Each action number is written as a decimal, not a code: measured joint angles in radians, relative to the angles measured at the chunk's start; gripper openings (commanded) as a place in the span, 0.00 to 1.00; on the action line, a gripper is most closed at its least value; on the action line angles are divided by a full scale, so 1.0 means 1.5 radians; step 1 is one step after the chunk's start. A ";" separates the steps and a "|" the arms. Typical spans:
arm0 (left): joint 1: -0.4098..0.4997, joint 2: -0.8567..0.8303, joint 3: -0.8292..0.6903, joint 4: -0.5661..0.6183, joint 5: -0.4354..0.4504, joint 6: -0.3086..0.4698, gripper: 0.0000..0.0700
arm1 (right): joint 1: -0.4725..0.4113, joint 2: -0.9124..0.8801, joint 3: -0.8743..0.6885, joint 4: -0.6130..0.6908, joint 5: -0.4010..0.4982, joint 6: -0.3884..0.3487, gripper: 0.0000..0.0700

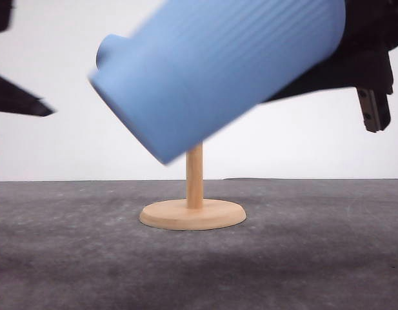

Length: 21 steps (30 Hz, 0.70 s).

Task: Place three cups

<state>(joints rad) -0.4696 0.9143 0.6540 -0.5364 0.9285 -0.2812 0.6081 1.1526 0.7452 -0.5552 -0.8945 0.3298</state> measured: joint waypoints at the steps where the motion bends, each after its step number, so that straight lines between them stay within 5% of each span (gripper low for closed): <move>1: -0.010 0.012 0.000 0.020 0.016 0.003 0.86 | 0.001 0.000 0.000 0.000 -0.008 0.000 0.00; 8: -0.081 0.077 0.000 0.149 0.052 0.010 1.00 | 0.003 0.000 0.000 0.014 -0.048 0.000 0.00; 21: -0.213 0.144 0.000 0.232 0.059 0.015 1.00 | 0.004 0.000 0.000 0.044 -0.106 0.018 0.00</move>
<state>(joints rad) -0.7886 1.1304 0.6540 -0.1882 1.0167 -0.2588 0.6148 1.1526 0.7452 -0.4886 -1.0532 0.3561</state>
